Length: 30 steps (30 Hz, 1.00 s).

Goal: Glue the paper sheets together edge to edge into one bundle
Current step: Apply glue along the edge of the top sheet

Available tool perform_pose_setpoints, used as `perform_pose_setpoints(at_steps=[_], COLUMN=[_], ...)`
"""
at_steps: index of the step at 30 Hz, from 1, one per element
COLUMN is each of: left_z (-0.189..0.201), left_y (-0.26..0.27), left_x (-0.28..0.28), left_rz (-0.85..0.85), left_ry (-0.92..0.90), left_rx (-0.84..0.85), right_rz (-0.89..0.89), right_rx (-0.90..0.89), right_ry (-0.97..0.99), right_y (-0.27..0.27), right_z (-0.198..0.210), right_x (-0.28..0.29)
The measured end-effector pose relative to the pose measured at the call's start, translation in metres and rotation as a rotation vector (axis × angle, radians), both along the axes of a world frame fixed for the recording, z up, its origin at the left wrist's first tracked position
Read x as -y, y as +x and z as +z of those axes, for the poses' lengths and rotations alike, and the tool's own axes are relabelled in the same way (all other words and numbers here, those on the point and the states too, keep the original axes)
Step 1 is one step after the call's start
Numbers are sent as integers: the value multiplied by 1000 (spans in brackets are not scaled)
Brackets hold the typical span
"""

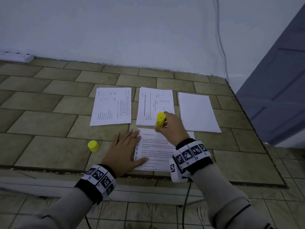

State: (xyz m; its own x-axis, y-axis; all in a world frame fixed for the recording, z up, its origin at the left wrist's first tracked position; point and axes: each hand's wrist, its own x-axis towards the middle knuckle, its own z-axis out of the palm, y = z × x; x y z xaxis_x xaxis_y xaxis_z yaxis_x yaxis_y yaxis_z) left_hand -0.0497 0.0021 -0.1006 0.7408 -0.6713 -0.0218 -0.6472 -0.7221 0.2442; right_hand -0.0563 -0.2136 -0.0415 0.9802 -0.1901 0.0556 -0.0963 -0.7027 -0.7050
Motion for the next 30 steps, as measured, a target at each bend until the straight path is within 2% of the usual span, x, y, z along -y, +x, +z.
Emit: perform_pose_setpoints(at_steps=[11, 15, 18, 20, 24, 30], left_z=[3, 4, 4, 5, 5, 3], left_y=[-1, -2, -1, -1, -1, -1], left_x=[1, 1, 1, 1, 1, 1], left_rz=[4, 5, 12, 16, 23, 14], left_ry=[44, 22, 20, 13, -24, -61], left_rx=[-26, -37, -45, -59, -59, -48], right_rz=[-268, -307, -321, -253, 56, 223], right_rx=[38, 31, 113, 158, 157, 75], right_ry=[-10, -69, -71, -12, 124, 50], right_y=[-46, -49, -47, -46, -47, -33], right_z=[3, 1, 4, 9, 19, 8], right_x=[87, 98, 86, 65, 6, -45])
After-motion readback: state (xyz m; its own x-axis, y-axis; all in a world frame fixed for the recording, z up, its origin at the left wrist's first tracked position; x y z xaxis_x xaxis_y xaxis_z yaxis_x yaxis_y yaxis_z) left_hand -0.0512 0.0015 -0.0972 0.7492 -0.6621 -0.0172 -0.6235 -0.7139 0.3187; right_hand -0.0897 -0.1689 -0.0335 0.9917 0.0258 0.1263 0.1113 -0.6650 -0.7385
